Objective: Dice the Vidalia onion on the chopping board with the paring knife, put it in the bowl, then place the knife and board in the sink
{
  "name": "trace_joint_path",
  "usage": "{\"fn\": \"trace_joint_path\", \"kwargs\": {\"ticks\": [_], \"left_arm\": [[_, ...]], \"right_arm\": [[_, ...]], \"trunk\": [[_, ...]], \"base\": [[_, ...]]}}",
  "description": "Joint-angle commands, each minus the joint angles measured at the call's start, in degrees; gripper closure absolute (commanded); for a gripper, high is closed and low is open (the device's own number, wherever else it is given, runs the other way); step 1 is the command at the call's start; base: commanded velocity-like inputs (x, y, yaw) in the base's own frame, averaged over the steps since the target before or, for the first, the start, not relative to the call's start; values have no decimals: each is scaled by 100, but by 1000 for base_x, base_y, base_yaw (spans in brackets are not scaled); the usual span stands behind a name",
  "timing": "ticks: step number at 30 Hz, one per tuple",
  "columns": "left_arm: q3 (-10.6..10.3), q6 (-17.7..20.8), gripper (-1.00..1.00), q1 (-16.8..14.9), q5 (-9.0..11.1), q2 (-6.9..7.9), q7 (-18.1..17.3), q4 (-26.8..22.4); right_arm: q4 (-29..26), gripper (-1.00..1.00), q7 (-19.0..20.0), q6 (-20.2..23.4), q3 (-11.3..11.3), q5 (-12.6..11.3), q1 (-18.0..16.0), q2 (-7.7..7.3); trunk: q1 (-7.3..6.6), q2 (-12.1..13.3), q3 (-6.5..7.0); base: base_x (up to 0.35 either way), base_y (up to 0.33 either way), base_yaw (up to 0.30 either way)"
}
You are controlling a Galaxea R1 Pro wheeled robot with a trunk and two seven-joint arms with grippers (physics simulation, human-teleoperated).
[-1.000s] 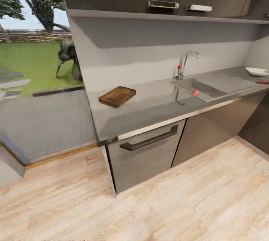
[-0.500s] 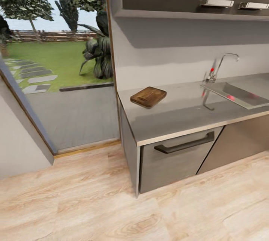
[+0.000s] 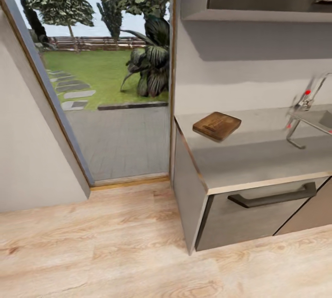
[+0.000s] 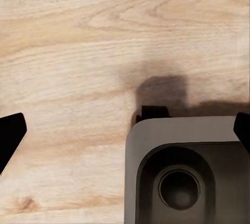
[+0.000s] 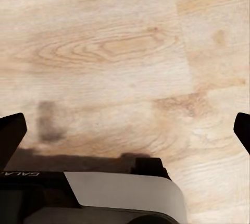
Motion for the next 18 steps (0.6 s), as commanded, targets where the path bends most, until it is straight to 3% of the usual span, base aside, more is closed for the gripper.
{"fn": "trace_joint_path", "kwargs": {"ticks": [1,18], "left_arm": [[1,-10,-100,1,17,0,1,-4],[-2,-10,-100,1,17,10,1,4]], "right_arm": [[3,-100,-4,-18,1,2,-2,0],[3,-100,4,-12,-1,2,-2,-8]], "trunk": [[2,-2,-4],[2,-2,-4]], "base": [[210,107,101],[258,93,13]]}}
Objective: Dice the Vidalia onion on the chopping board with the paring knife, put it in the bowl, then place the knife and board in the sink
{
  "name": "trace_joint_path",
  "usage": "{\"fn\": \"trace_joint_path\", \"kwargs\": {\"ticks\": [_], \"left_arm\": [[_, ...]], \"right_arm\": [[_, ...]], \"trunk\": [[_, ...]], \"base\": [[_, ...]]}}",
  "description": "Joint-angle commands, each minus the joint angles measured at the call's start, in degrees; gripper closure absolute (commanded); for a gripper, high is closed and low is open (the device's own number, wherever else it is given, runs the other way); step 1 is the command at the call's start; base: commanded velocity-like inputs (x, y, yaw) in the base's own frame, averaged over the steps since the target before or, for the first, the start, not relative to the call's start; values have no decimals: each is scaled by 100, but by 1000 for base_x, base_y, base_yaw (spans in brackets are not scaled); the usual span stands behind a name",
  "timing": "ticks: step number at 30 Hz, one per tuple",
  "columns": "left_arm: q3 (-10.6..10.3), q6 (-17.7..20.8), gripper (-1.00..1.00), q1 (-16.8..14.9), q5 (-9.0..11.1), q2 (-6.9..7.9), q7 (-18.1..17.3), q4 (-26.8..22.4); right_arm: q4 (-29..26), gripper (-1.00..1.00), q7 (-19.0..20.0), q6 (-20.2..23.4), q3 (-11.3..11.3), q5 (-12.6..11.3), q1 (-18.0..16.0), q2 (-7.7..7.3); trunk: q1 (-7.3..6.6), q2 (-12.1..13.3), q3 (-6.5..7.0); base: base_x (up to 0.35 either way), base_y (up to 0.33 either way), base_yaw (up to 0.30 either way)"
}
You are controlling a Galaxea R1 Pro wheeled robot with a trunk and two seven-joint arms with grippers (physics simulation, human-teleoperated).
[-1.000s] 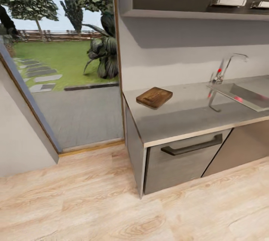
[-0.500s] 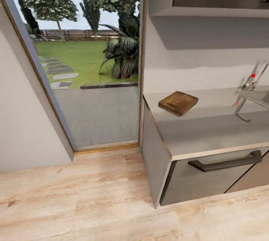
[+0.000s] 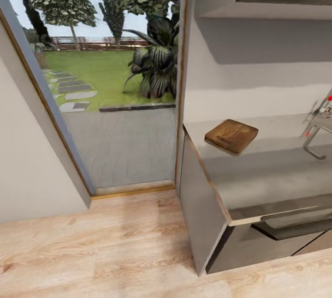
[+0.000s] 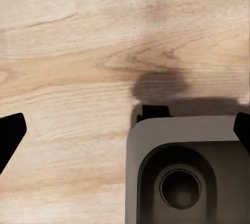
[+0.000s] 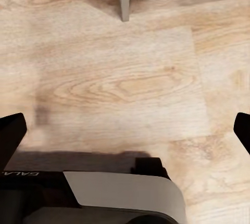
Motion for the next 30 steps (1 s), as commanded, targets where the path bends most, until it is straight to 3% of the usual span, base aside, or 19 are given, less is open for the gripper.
{"fn": "trace_joint_path", "kwargs": {"ticks": [1,24,30], "left_arm": [[1,-10,-100,1,17,0,1,-3],[7,-10,-100,1,17,26,1,-12],[-1,-11,-100,1,17,13,0,-45]], "right_arm": [[3,-100,-3,-18,1,2,-2,0],[3,-100,-3,-16,1,2,-2,0],[3,-100,-3,-17,1,2,-2,0]], "trunk": [[3,-2,-4],[3,-2,-4],[3,-2,-4]], "base": [[243,182,0],[35,279,0],[0,73,0]]}}
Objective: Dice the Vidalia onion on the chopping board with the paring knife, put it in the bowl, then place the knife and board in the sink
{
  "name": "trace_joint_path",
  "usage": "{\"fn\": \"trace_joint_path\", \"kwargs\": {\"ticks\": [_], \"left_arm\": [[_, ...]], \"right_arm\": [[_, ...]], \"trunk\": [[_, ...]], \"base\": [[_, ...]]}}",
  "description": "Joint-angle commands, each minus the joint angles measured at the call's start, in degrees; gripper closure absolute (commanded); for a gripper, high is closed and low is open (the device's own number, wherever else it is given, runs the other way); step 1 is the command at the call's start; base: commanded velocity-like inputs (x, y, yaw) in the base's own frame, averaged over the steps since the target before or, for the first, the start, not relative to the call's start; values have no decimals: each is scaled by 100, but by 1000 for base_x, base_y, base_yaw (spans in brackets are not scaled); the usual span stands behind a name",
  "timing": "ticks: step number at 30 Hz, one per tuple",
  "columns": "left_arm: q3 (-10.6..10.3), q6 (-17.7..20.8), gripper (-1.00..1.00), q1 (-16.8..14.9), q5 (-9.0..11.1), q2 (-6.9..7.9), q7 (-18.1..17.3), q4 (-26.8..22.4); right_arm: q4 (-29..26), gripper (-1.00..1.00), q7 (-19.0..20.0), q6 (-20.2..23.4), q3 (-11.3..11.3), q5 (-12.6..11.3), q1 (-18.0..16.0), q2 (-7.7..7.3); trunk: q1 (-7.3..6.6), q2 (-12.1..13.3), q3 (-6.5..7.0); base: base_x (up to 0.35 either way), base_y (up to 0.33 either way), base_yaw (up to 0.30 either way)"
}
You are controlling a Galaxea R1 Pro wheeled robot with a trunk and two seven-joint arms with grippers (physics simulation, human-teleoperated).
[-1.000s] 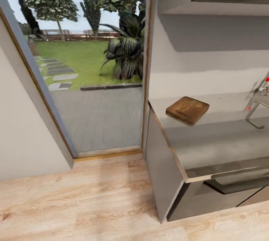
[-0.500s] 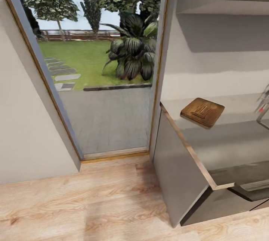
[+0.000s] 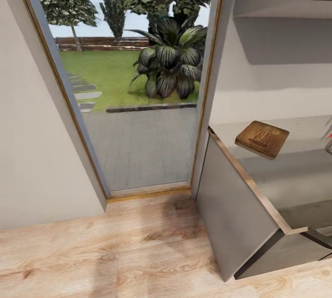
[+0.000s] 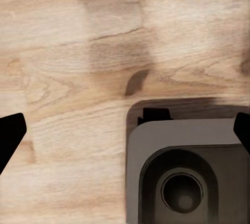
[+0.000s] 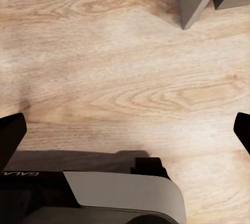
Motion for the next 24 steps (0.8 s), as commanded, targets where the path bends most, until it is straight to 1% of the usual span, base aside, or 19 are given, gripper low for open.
{"fn": "trace_joint_path", "kwargs": {"ticks": [1,2,8,24], "left_arm": [[3,-10,-100,1,17,-26,1,-8],[3,-10,-100,1,17,-47,-1,-10],[2,-9,-100,1,17,-99,-7,-15],[2,-9,-100,1,17,-101,-7,-15]], "right_arm": [[4,-100,-3,-18,1,2,-2,1],[4,-100,-3,-19,1,2,-2,1],[4,-100,-3,-20,1,2,-2,1],[4,-100,-2,-24,8,3,-1,1]], "trunk": [[0,-2,-4],[0,-2,-4],[-132,239,104],[-483,880,391]], "base": [[0,13,0],[0,8,0],[0,2,0],[0,0,0]]}}
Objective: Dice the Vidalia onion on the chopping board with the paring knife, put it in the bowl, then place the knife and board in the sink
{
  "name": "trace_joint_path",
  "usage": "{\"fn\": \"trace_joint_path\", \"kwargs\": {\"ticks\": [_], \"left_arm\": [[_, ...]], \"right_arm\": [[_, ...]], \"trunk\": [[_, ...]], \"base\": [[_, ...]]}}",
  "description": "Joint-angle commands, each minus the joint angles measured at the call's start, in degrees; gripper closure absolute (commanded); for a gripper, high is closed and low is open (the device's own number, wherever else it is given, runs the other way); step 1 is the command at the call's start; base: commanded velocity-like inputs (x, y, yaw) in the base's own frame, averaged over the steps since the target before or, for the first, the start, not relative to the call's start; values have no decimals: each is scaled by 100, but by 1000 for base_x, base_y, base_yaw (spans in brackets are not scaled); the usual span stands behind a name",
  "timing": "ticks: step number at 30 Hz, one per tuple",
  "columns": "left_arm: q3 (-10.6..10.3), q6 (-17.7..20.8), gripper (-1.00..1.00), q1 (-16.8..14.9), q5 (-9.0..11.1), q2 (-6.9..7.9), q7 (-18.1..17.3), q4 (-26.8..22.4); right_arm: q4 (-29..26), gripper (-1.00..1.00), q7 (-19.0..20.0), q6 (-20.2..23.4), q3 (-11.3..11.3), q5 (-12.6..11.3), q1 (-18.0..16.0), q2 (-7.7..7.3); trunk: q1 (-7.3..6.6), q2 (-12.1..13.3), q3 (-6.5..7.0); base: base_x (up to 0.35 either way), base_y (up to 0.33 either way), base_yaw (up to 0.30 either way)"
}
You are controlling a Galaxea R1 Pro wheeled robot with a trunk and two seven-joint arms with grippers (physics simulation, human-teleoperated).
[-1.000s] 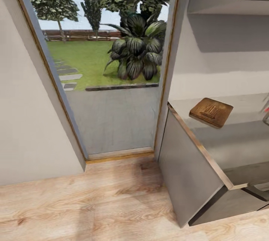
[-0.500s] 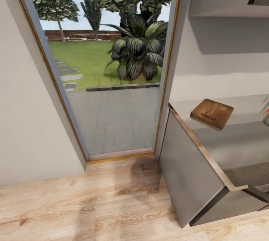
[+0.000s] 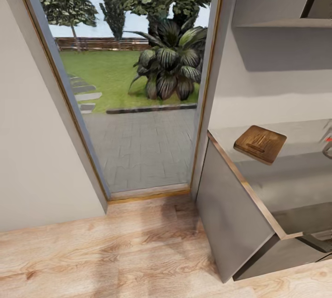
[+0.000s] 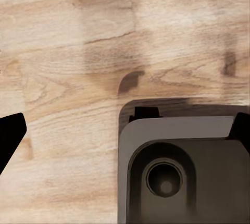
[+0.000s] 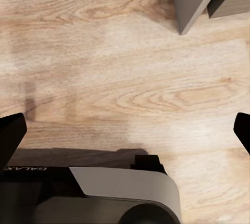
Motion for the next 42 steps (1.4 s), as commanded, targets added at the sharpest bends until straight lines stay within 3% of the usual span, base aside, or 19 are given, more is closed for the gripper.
{"fn": "trace_joint_path", "kwargs": {"ticks": [1,42], "left_arm": [[3,-10,-100,1,17,0,0,-4],[3,-7,-100,1,17,8,0,4]], "right_arm": [[4,-100,-4,-18,3,2,-3,0],[4,-100,-4,-18,4,5,-4,0]], "trunk": [[-23,39,15],[-923,1684,751]], "base": [[0,0,0],[0,0,0]]}}
